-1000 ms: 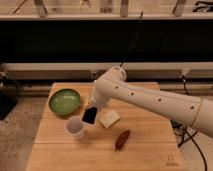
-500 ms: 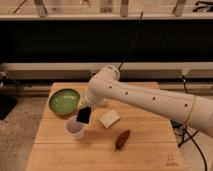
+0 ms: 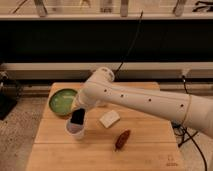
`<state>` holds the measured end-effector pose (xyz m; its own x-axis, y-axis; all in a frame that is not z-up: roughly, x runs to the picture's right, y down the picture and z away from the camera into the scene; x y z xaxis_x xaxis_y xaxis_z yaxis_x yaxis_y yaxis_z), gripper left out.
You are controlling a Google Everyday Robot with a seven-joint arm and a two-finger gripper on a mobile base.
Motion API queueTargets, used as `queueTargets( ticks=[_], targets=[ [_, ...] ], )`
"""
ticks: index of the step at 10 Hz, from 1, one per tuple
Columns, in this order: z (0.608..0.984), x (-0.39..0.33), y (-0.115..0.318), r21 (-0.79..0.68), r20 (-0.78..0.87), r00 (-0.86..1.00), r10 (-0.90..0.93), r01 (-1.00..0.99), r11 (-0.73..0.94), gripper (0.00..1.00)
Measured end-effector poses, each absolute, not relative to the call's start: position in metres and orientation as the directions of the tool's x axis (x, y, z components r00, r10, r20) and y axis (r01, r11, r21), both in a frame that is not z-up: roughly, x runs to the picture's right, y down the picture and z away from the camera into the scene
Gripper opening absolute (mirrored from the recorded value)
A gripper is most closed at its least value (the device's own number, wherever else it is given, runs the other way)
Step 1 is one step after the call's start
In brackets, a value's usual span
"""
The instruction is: Place the eraser in the ceramic cup
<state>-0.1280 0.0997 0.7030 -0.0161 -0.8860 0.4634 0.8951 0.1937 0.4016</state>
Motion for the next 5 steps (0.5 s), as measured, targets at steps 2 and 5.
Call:
queueTargets(
  ticks=[2, 5],
  targets=[
    [0.705, -0.134, 0.101, 0.419, 0.45, -0.023, -0.893, 0.888, 0.188, 0.0],
    [0.711, -0.141, 0.102, 0.443, 0.425, -0.028, -0.905, 0.878, 0.181, 0.0]
  ],
)
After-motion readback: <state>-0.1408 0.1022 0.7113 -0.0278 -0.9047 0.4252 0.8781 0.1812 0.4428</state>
